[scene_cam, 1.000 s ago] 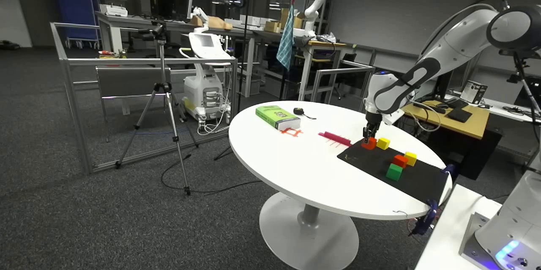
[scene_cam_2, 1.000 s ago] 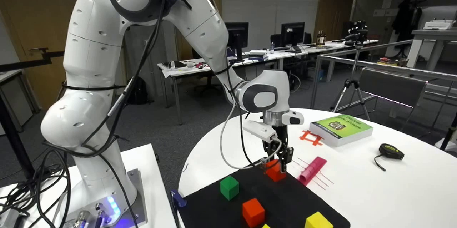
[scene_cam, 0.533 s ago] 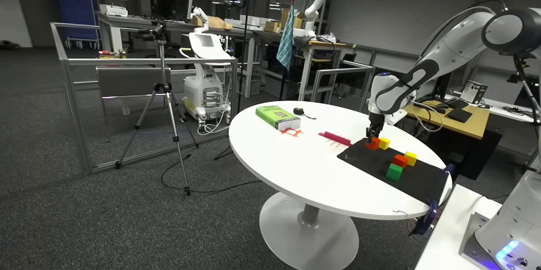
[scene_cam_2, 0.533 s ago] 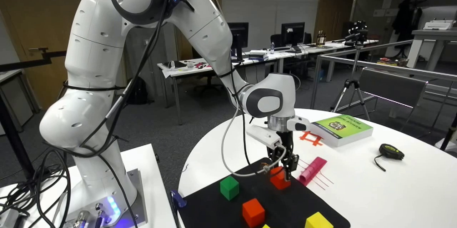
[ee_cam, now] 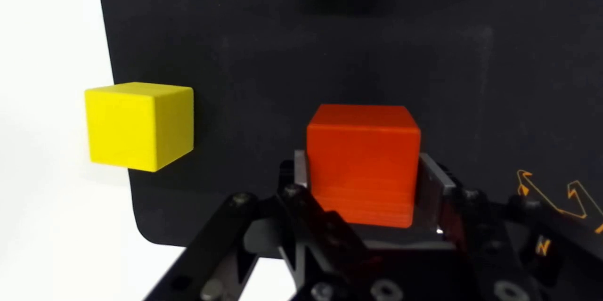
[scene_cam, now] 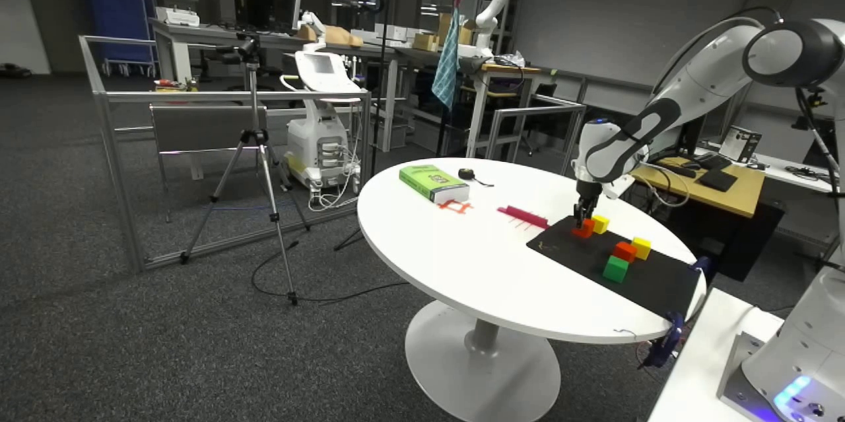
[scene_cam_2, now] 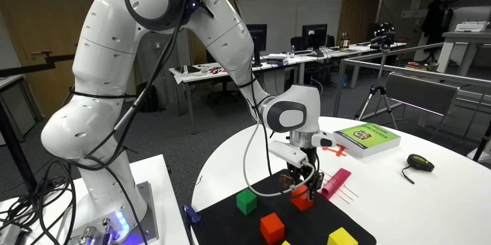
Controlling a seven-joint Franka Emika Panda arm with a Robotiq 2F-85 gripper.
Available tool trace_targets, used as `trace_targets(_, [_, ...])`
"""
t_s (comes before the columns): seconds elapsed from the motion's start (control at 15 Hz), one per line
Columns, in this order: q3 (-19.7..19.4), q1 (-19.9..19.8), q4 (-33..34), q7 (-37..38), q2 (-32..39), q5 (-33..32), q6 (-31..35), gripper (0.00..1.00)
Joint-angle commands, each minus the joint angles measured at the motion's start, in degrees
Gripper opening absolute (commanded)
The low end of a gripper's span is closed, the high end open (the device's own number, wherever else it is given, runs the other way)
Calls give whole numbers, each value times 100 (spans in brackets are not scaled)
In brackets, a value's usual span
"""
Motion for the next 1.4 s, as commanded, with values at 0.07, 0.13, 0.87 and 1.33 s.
trace_targets(0.07, [184, -139, 292, -339, 290, 80, 84, 33])
trace_targets(0.13, [202, -139, 342, -345, 341, 82, 76, 33])
trace_targets(0.87, [173, -276, 803, -499, 662, 23, -102, 33])
trace_targets(1.33, [162, -225, 761, -400, 704, 11, -154, 83])
